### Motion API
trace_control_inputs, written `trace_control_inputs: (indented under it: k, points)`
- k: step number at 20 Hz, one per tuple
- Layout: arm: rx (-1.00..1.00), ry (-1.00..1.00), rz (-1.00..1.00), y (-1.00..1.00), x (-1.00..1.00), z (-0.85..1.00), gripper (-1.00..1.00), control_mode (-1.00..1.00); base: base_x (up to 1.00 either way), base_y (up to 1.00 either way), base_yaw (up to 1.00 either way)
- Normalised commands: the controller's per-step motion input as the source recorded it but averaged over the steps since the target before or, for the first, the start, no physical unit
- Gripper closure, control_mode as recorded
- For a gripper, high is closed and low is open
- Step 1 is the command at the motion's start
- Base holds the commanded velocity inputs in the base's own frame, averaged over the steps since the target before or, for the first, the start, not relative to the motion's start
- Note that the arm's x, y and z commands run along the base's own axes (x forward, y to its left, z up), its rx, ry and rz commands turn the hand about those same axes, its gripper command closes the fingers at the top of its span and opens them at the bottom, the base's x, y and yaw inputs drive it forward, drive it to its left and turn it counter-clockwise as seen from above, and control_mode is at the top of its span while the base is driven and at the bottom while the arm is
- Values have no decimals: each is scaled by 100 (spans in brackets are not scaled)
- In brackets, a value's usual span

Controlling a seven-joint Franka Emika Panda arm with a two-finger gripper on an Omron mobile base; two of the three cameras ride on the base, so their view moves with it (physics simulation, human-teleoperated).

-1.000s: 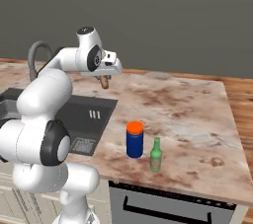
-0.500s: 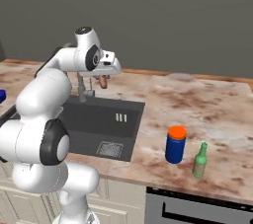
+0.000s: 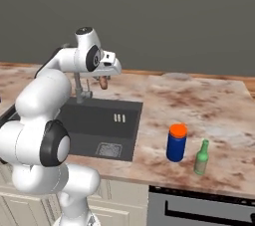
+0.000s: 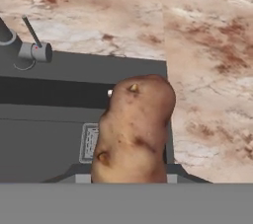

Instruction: Pick up all produce items and place them in the sink. Turn on the sink faucet to wash them. Then turn the sink off and put them in the tray.

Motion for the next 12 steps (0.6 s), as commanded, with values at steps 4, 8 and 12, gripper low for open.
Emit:
trace_control_inputs:
  k: [4, 8, 12]
  points:
    - [0, 0, 0, 0, 0, 0, 100, 100, 0, 65, -6]
    - [0, 0, 0, 0, 0, 0, 100, 100, 0, 58, -1]
    - [0, 0, 0, 0, 0, 0, 100, 100, 0, 42, 1]
